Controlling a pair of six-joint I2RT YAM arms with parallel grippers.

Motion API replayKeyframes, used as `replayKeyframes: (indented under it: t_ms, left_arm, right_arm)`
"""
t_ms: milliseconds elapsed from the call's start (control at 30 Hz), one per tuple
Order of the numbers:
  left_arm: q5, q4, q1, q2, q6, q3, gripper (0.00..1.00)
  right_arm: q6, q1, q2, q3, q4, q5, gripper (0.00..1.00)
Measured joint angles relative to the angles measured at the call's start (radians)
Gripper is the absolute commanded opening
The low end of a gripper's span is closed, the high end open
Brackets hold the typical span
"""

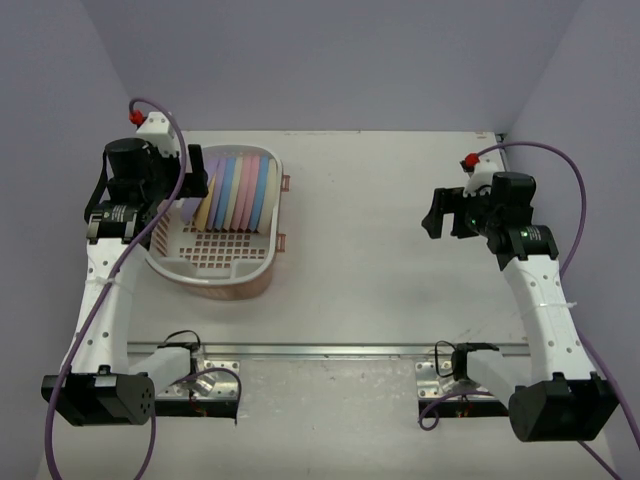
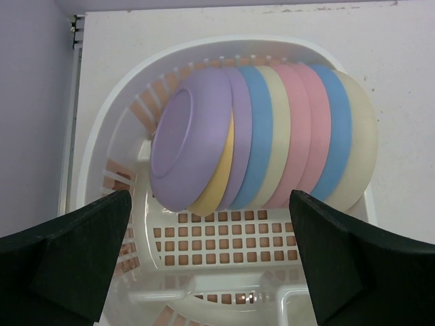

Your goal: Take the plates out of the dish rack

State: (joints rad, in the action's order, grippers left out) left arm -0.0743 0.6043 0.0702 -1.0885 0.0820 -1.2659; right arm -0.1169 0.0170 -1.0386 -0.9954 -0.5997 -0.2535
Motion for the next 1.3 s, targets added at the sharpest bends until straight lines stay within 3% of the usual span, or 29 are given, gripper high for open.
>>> replayKeyframes:
  t_ms: [400,733,967,1300]
  left_arm:
    - [0.088,0.029,-0.001,0.012,0.207,0.002,0.99]
    - [0.237,0.004,-0.006,0.05,0.423,0.194,0.78]
    - [0.229,-0.036,-0.006,0.015,0.468,0.259,0.74]
    - [0.208,-0.139,-0.008,-0.154,0.468,0.279,0.72]
  right_arm:
    - [0.0,0.0,-0.003,0.0,0.0,-0.002,0.99]
    - [-0.001,0.0,-0.035,0.0,0.0,-0.019,0.99]
    - [-0.001,0.0,-0.043,0.0,0.0,-0.021,0.99]
    - [-0.001,0.0,-0.043,0.005,0.0,-0.028,0.99]
